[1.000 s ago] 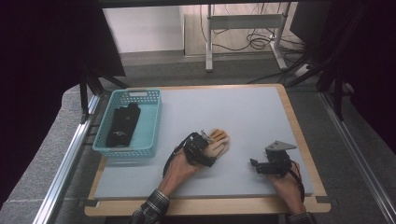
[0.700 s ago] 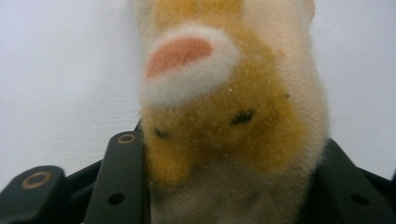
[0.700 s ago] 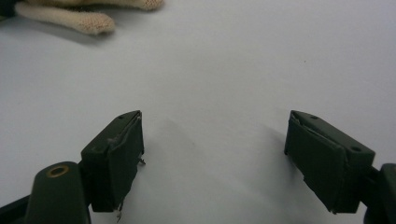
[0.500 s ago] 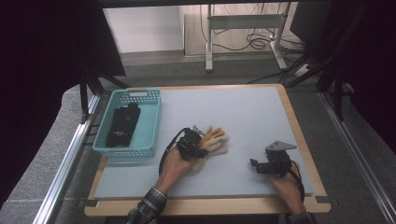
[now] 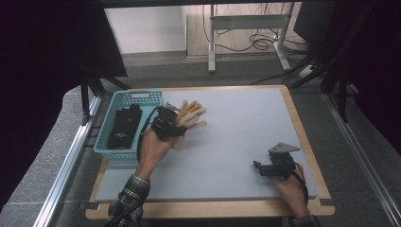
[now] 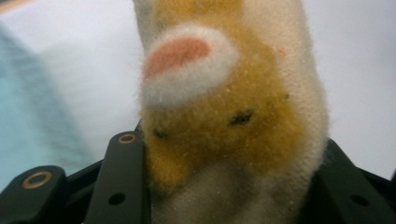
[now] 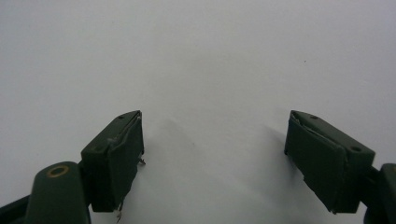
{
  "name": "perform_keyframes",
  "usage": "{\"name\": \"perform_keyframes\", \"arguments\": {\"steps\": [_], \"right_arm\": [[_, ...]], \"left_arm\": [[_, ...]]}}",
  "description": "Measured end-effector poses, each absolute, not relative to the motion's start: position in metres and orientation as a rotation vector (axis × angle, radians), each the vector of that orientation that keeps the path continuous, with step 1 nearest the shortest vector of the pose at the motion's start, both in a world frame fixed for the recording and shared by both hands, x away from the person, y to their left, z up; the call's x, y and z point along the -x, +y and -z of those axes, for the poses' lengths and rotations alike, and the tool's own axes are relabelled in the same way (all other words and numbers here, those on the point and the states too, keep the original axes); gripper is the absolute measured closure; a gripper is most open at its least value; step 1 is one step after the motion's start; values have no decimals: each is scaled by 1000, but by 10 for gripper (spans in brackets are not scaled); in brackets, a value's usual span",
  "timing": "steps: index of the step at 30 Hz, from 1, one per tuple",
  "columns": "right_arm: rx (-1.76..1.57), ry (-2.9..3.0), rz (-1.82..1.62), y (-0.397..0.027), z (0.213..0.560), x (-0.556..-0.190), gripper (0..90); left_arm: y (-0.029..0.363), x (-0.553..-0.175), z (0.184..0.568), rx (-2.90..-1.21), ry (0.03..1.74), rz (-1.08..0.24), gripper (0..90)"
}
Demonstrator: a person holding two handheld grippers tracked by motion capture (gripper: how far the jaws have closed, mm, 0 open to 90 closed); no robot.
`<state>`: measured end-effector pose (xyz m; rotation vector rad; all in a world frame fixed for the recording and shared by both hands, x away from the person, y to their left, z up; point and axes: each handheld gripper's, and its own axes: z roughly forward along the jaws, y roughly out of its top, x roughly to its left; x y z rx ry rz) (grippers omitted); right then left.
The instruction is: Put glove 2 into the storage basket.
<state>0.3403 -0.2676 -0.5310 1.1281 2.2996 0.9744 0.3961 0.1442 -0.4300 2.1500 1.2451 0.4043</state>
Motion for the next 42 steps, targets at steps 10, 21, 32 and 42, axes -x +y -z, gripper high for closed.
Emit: {"name": "perform_keyframes", "arguments": {"steps": [10, 21, 32, 42], "right_arm": [[-1128, 2300, -975, -268, 531, -340, 192], [-1129, 2300, -975, -268, 531, -340, 192], [-1128, 2299, -975, -268, 531, -340, 192], [-1128, 2299, -975, -268, 531, -340, 192]], "left_arm": [[218, -413, 417, -2054, 1469, -520, 536], [271, -445, 450, -2018, 1758, -530, 529], [245, -471, 496, -2131, 1749, -339, 468], [253, -464, 478, -2115, 1676, -286, 107]]}}
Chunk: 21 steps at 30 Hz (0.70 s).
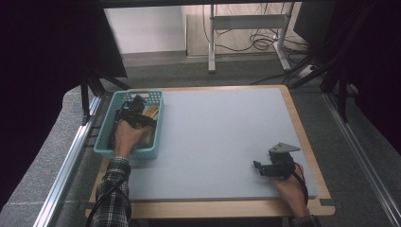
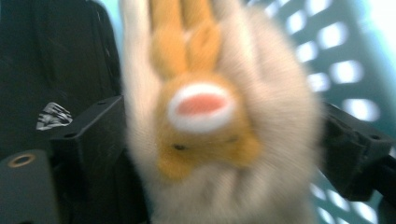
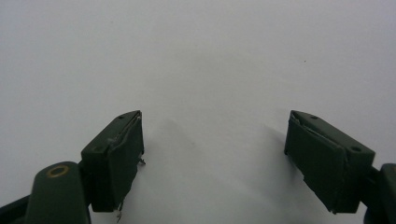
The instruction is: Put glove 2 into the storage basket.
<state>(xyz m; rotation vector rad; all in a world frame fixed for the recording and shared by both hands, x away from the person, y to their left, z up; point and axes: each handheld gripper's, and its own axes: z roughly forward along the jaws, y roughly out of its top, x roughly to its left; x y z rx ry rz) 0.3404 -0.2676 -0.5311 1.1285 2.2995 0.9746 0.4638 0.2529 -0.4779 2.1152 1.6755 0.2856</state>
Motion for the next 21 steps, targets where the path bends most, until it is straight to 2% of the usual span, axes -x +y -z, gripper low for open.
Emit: {"name": "perform_keyframes", "arguments": {"steps": [3, 5, 7, 9, 10, 12, 16, 21], "right_arm": [[-1129, 2300, -974, -268, 531, -340, 192], [-1128, 2299, -974, -268, 531, -340, 192], [-1129, 2300, -974, -268, 531, -340, 192], [-1129, 2299, -974, -268, 531, -340, 192], [-1129, 2299, -974, -268, 531, -340, 192], [-1130, 2299, -975, -268, 531, -340, 192], [-1130, 2299, -976, -268, 531, -340, 192], [-1129, 2299, -975, -268, 531, -340, 192]], "left_arm": [[259, -457, 460, -2050, 1628, -319, 117], [265, -452, 452, -2021, 1628, -362, 171], [271, -450, 451, -2006, 1645, -390, 329], [276, -450, 456, -2018, 1685, -420, 558], [277, -452, 461, -2030, 1710, -421, 644], [278, -456, 473, -2066, 1742, -403, 754], [273, -463, 489, -2072, 1770, -342, 831], [257, -465, 486, -2106, 1737, -298, 886]]}}
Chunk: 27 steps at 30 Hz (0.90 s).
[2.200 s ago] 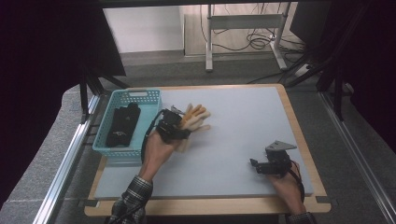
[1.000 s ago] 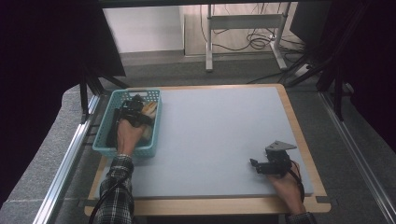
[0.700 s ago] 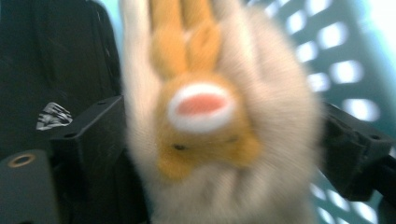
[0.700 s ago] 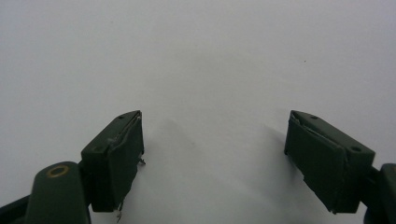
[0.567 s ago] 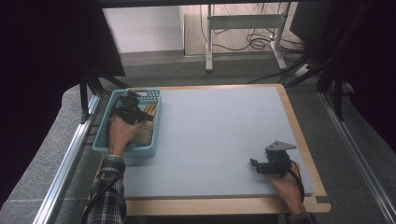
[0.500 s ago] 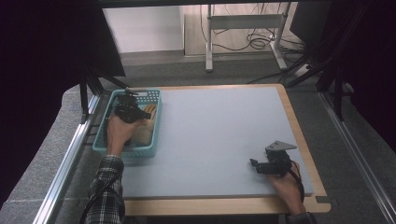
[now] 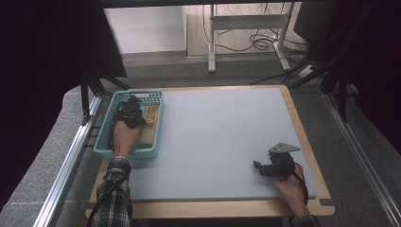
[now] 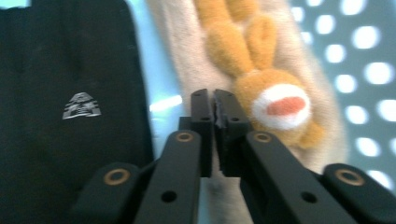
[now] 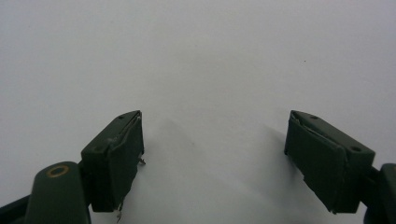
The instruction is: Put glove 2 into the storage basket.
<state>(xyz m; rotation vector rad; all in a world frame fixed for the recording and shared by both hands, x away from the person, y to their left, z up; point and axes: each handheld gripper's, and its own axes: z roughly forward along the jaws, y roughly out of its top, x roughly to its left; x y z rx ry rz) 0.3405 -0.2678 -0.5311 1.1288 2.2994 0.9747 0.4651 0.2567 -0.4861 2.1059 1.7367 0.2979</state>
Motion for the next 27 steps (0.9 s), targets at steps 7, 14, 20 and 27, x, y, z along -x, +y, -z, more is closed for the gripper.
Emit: {"name": "perform_keyframes", "arguments": {"steps": [7, 14, 20, 27], "right_arm": [[-1129, 2299, -975, -268, 531, -340, 192], [-1130, 2299, -976, -268, 531, -340, 192], [-1129, 2299, -976, -268, 531, -340, 192], [-1128, 2299, -976, -268, 531, -340, 192]], "left_arm": [[256, -463, 486, -2098, 1724, -308, 875], [273, -458, 485, -2027, 1757, -379, 625], [285, -452, 479, -1956, 1753, -411, 428], [294, -445, 478, -1909, 1720, -406, 293]]}}
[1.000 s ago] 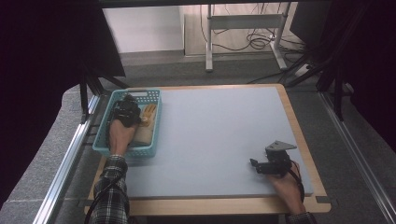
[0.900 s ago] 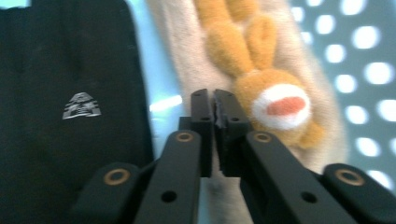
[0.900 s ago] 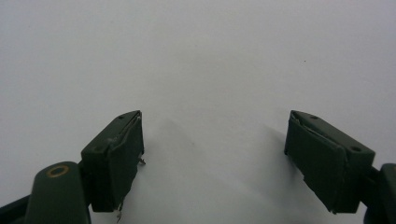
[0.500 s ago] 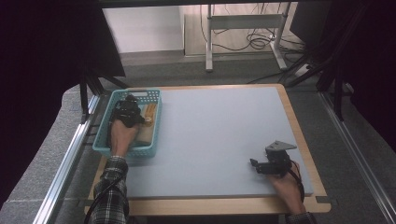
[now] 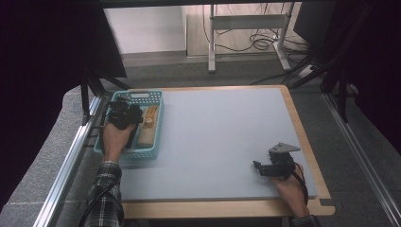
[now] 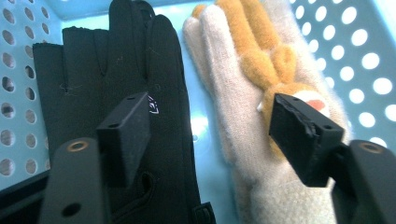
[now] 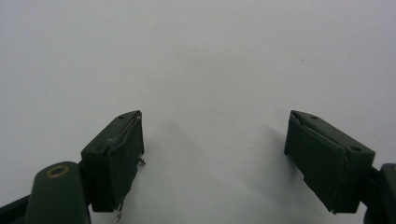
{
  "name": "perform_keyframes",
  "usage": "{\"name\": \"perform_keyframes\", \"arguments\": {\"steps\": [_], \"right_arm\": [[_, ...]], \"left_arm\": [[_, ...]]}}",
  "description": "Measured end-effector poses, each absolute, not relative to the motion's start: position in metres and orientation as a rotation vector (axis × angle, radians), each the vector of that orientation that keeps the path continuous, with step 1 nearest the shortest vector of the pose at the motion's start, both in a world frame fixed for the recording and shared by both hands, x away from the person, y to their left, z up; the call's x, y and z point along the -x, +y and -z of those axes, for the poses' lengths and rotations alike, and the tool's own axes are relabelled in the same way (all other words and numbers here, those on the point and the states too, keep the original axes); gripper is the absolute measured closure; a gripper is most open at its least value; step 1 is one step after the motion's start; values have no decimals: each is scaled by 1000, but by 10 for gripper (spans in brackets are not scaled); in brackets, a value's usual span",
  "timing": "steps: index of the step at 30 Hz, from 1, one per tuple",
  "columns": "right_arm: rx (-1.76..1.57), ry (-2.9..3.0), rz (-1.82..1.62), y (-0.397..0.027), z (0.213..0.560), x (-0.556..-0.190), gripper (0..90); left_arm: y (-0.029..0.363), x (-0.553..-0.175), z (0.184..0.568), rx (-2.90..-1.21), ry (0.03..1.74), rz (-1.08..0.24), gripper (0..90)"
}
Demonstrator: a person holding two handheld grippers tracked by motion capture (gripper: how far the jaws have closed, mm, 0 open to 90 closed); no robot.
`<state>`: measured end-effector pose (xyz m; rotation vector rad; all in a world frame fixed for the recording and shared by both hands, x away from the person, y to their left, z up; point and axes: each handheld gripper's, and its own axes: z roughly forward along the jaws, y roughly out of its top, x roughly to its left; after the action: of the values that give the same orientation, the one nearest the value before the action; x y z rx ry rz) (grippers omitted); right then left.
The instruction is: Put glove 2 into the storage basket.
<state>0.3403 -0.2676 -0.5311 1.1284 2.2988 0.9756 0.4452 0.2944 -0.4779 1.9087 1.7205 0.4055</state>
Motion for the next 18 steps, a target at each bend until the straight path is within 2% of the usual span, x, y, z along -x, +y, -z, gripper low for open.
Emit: {"name": "perform_keyframes", "arguments": {"steps": [2, 9, 18], "right_arm": [[-1128, 2299, -975, -268, 531, -340, 192], [-1127, 2299, -975, -268, 531, -340, 192], [-1127, 2298, -973, -268, 531, -340, 192]], "left_arm": [[297, -443, 477, -1895, 1713, -409, 241], [303, -434, 474, -1862, 1652, -396, 150], [306, -420, 472, -1838, 1567, -353, 81]]}}
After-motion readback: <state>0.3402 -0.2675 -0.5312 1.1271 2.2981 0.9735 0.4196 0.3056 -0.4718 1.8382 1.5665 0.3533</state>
